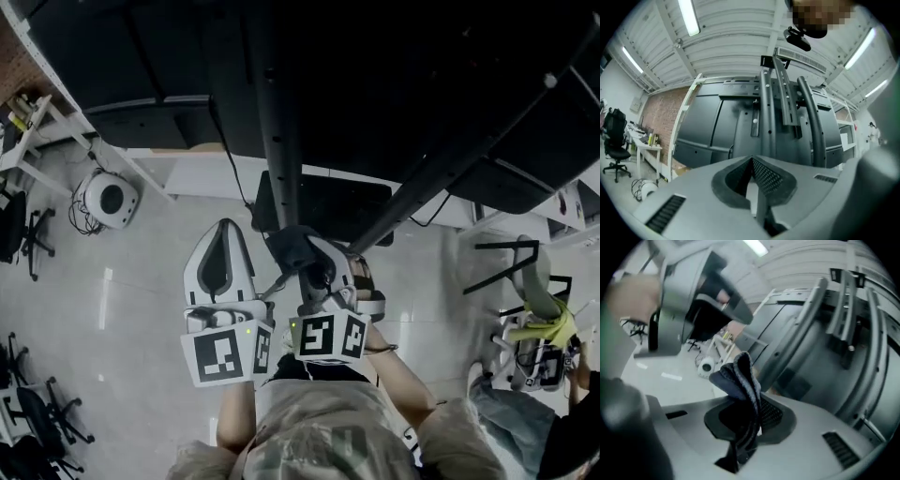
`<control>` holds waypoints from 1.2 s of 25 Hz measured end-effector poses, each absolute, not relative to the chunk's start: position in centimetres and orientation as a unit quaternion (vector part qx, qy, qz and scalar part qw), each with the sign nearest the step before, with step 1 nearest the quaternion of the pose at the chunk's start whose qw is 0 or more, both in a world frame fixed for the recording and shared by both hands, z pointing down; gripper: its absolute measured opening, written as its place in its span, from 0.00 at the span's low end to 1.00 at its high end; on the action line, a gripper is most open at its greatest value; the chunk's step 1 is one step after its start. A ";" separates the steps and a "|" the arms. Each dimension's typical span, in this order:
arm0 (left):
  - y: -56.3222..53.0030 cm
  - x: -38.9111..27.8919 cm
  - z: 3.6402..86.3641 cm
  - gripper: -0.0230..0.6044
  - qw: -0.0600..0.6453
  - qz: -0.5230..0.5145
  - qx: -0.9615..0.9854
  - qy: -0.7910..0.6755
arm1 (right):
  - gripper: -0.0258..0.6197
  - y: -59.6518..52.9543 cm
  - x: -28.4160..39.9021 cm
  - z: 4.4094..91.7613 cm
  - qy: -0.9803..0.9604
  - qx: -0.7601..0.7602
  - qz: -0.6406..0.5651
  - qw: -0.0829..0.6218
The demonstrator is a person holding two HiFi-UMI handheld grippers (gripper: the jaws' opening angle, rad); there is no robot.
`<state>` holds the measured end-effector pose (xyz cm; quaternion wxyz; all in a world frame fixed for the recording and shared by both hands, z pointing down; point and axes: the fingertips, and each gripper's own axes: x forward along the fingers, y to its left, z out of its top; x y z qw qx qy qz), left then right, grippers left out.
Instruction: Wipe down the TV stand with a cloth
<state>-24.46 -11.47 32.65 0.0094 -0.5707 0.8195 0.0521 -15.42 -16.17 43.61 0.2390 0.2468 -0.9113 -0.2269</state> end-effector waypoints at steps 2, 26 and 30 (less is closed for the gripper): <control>-12.0 -22.8 29.6 0.06 0.044 0.048 -0.588 0.806 | 0.13 -16.8 -13.5 38.0 -0.922 0.291 -0.185 0.174; -14.7 -11.3 27.6 0.06 0.069 0.035 -0.684 0.725 | 0.13 -19.6 4.0 31.5 -0.882 0.470 0.028 -0.027; -14.1 -11.4 27.2 0.06 0.074 0.032 -0.678 0.731 | 0.13 -19.1 3.5 31.8 -0.888 0.457 0.033 -0.032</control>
